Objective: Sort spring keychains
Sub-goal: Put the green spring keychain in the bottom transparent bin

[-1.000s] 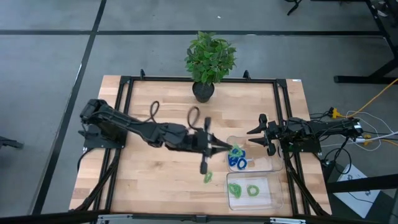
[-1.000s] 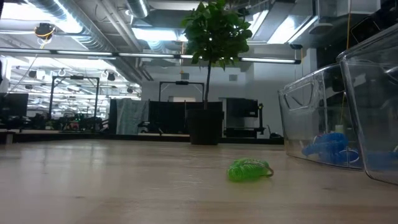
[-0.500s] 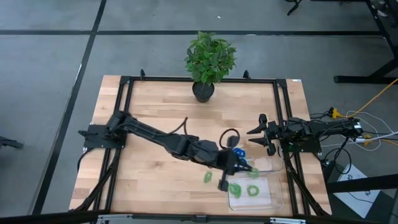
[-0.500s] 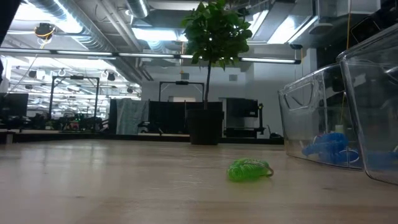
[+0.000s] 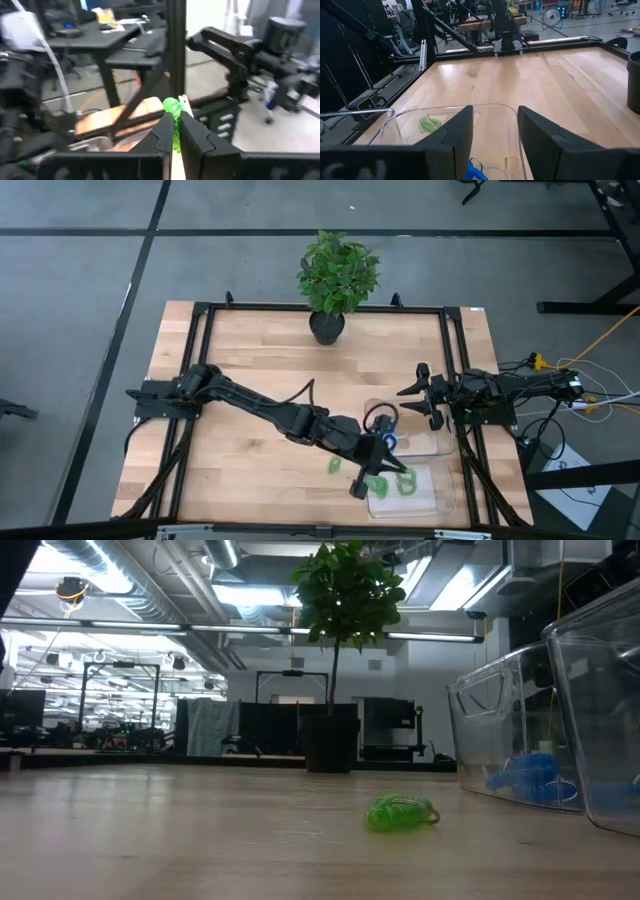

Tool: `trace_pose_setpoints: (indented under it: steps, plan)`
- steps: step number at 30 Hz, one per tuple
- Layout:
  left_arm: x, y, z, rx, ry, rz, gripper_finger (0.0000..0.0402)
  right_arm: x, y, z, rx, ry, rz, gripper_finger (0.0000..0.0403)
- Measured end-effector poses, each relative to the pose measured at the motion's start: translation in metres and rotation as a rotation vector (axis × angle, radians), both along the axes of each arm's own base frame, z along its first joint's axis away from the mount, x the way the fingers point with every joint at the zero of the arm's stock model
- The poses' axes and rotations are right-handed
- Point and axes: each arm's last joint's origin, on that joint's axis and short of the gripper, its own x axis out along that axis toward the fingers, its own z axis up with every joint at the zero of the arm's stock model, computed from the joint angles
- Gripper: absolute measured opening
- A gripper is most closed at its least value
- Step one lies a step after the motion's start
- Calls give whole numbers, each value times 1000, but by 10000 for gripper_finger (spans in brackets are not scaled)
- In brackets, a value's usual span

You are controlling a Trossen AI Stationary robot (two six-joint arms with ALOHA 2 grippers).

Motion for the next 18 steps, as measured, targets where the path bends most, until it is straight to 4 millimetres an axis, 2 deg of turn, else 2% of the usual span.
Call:
trace_pose_setpoints:
  steps: [4,9,16,18]
  plan:
    - [6,0,-16,-5,62,-69,12,0,0,0,0,1,0,154]
    - [17,-2,-47,-47,162,-117,12,0,0,0,0,0,0,154]
    - [29,-4,-91,-61,280,-112,12,0,0,0,0,0,0,154]
    - [30,-4,-98,-54,299,-106,13,0,0,0,0,0,0,154]
